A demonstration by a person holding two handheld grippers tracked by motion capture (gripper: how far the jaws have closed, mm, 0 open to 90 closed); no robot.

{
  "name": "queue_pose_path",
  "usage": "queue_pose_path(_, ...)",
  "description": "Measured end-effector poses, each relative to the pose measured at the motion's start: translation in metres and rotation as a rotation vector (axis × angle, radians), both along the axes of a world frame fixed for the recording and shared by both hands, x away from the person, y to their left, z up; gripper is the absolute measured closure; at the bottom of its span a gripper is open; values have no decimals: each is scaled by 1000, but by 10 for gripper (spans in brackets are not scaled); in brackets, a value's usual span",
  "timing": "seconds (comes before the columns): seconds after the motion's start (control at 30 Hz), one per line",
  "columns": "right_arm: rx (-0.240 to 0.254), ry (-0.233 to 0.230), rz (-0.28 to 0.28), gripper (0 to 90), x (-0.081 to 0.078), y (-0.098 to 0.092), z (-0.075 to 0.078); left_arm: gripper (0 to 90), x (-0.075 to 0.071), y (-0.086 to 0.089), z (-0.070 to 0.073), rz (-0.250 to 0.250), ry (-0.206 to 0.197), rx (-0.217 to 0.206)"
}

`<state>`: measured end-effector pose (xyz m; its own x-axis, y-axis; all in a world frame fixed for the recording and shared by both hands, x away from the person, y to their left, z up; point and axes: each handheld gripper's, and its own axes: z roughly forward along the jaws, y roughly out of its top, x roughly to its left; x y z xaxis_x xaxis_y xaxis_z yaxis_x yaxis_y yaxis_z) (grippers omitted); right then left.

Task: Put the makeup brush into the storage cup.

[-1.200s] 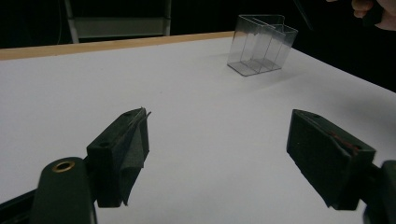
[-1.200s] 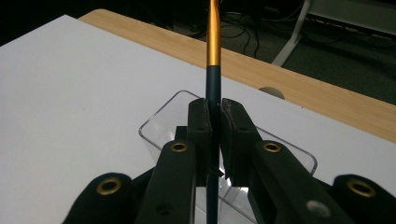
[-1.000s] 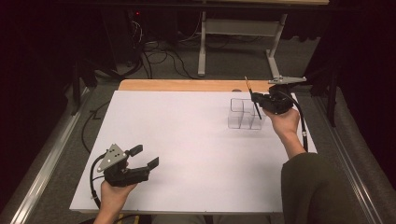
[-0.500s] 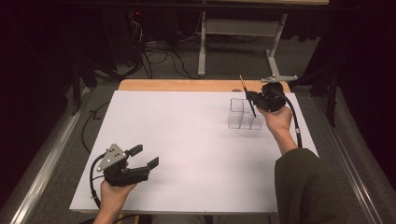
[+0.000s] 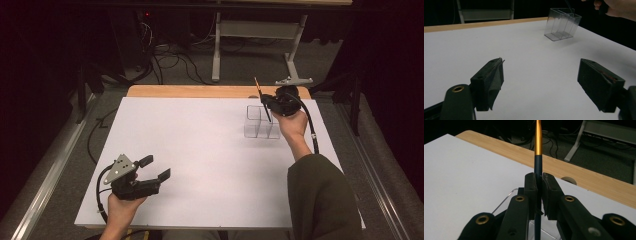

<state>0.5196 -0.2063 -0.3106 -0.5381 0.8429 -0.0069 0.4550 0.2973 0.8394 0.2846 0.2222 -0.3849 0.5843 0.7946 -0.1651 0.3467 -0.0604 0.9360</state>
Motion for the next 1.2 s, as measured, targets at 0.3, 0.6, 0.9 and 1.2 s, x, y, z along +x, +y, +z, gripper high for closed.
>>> queue_pose_path(0.3,-2,-4,-5,848,4,1,-5,214,0,0,0,-1,1,1)
queue_pose_path(0.6,2,10,-6,847,4,2,-8,214,0,1,0,1,-2,-2)
queue_pose_path(0.9,-9,19,-8,846,2,-1,-8,214,0,1,0,1,-2,-1)
queue_pose_path(1.2,-21,23,-5,845,-1,-1,-7,214,-1,0,0,1,-2,-1)
